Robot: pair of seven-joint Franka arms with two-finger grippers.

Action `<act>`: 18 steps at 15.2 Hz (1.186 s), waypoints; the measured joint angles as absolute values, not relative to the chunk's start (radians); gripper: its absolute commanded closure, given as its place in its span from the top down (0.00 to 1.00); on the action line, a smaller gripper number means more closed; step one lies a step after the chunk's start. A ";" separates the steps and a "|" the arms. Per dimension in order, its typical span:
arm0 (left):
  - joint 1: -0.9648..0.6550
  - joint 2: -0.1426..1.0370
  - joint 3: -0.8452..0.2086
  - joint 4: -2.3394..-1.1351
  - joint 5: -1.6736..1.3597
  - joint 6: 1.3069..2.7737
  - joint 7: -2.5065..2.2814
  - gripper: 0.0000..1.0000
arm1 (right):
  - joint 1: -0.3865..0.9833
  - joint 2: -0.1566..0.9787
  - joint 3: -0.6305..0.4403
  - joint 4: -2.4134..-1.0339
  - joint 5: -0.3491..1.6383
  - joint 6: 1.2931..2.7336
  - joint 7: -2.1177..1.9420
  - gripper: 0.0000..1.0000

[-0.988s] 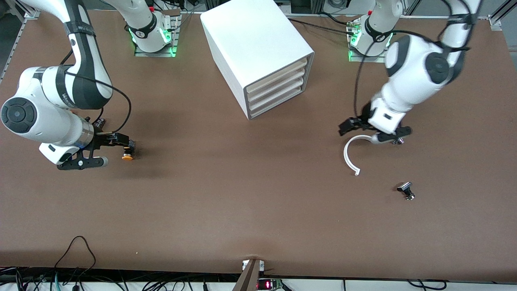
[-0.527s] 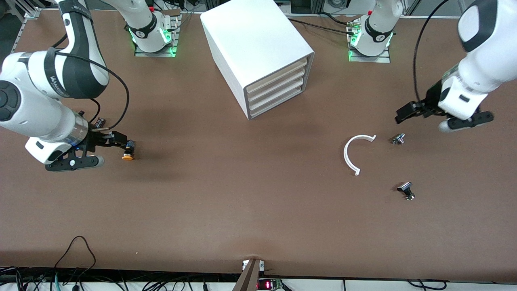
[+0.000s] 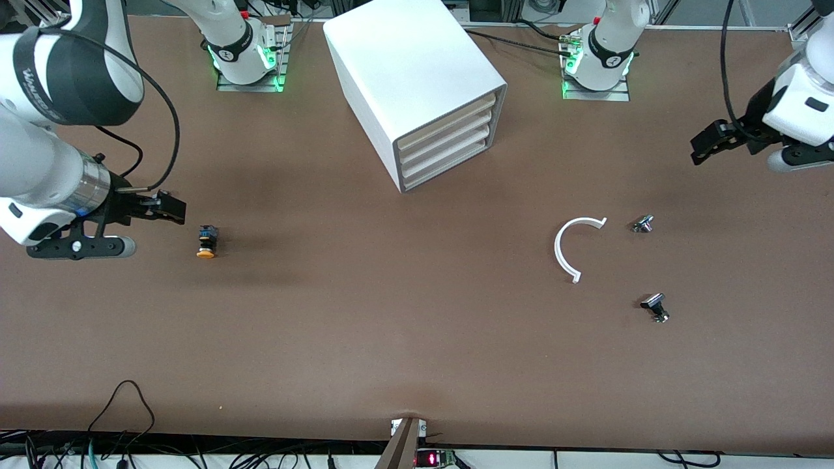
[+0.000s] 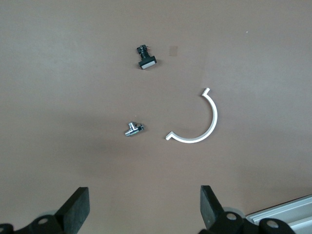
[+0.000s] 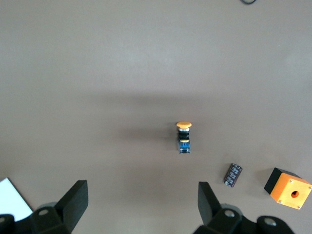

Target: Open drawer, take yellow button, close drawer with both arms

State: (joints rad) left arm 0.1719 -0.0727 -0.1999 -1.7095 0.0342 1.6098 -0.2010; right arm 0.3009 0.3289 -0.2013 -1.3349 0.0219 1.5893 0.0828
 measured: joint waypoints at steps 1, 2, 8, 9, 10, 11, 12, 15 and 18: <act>0.172 -0.068 -0.191 -1.710 0.034 1.609 -0.188 1.00 | 0.294 0.326 -0.202 -1.329 0.006 1.596 0.087 1.00; 0.172 -0.065 -0.188 -1.710 0.033 1.607 -0.184 1.00 | 0.278 0.321 -0.200 -1.330 -0.009 1.610 0.087 1.00; 0.172 -0.059 -0.184 -1.709 -0.013 1.582 -0.183 1.00 | 0.048 0.238 -0.087 -1.393 -0.026 1.664 0.078 1.00; 0.172 -0.059 -0.184 -1.709 -0.014 1.580 -0.183 1.00 | 0.039 0.219 -0.086 -1.414 -0.026 1.672 0.078 1.00; 0.172 -0.059 -0.185 -1.707 -0.016 1.578 -0.182 1.00 | 0.037 0.203 -0.086 -1.430 -0.026 1.674 0.078 1.00; 0.172 -0.059 -0.186 -1.703 -0.016 1.576 -0.182 1.00 | 0.037 0.191 -0.085 -1.442 -0.027 1.674 0.075 1.00; 0.172 -0.059 -0.187 -1.700 -0.017 1.573 -0.182 1.00 | 0.037 0.184 -0.083 -1.450 -0.027 1.674 0.060 1.00; 0.171 -0.059 -0.192 -1.694 -0.017 1.569 -0.182 1.00 | 0.037 0.178 -0.080 -1.460 -0.027 1.675 0.003 1.00; 0.171 -0.059 -0.194 -1.693 -0.017 1.567 -0.182 1.00 | 0.037 0.178 -0.079 -1.469 -0.027 1.667 -0.008 1.00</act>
State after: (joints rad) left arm 0.1706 -0.0591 -0.1944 -1.6925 -0.0170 1.5669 -0.1817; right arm 0.0367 0.1785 -0.0791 -1.4689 -0.0270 1.6669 -0.0081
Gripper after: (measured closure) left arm 0.000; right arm 0.000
